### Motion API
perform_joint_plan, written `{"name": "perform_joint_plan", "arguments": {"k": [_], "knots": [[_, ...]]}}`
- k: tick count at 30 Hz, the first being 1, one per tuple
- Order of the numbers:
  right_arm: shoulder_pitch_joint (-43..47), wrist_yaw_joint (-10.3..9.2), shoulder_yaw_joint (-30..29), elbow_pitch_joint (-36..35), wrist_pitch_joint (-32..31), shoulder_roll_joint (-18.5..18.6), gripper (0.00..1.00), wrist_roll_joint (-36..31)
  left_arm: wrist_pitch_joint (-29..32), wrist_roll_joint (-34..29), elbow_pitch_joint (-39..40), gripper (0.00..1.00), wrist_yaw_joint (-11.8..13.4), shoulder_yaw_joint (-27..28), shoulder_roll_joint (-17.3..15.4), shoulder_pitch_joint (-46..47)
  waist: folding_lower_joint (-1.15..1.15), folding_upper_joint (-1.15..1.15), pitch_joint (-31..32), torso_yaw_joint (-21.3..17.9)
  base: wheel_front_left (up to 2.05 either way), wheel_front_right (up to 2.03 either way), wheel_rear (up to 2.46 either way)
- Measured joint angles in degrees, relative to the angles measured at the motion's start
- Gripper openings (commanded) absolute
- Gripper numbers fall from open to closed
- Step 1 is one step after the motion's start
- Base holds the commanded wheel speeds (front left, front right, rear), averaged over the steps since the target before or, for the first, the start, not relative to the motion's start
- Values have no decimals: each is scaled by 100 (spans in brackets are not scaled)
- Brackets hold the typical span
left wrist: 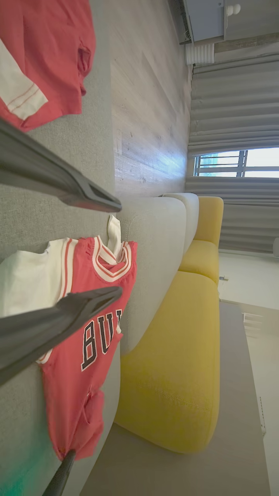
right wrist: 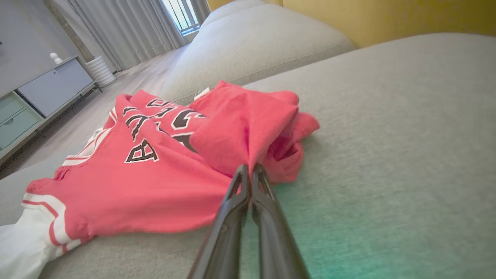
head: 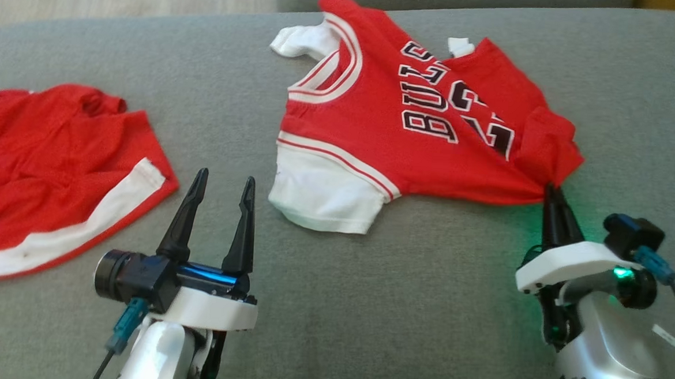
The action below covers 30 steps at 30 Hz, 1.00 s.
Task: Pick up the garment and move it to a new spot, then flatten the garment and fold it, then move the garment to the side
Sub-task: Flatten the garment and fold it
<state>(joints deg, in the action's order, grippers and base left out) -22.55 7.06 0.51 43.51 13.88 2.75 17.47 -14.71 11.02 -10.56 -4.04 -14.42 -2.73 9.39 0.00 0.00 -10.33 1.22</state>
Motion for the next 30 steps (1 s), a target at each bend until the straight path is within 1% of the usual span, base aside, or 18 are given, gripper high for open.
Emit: {"name": "perform_joint_plan", "arguments": {"k": [4, 9, 10, 13, 17, 23, 27, 30], "knots": [[177, 0, -375, -364, 34, -4, 0, -319, 0, 0, -2, 100, 8, 16, 0, -14, 0, 0, 90, -176, 0, 0, 0], [649, 0, -896, -867, 43, -9, 0, -677, 0, 10, 2, 100, 24, 7, 0, -56, -1, 0, 233, -427, 0, 0, 0], [815, 0, -1211, -1042, 43, -10, 0, -877, 0, 10, 11, 100, 52, -4, 0, -68, -1, 0, 293, -514, 0, 0, 0], [949, 0, -1607, -1299, 43, -7, 0, -1120, 0, 11, 19, 100, 52, -40, 0, -103, -1, 0, 369, -590, 0, 0, 0], [954, 0, -1617, -1544, -100, -10, 0, -1499, 0, 27, 16, 100, 53, -67, 0, -118, -1, 0, 389, -555, 0, 0, 0], [729, 0, -1471, -1582, -468, -10, 0, -1983, 0, 27, -42, 100, 51, -141, 0, -118, -1, 0, 348, -300, 0, 0, 0], [373, 0, -1288, -1404, -650, -11, 0, -2272, 0, 27, -58, 100, 51, -171, 0, -118, -1, 0, 309, -75, 0, 0, 0], [143, 0, -1305, -1111, -750, -9, 0, -2447, 0, 27, -76, 100, 49, -194, 0, -118, 0, 0, 274, 92, 0, 0, 0]]}}
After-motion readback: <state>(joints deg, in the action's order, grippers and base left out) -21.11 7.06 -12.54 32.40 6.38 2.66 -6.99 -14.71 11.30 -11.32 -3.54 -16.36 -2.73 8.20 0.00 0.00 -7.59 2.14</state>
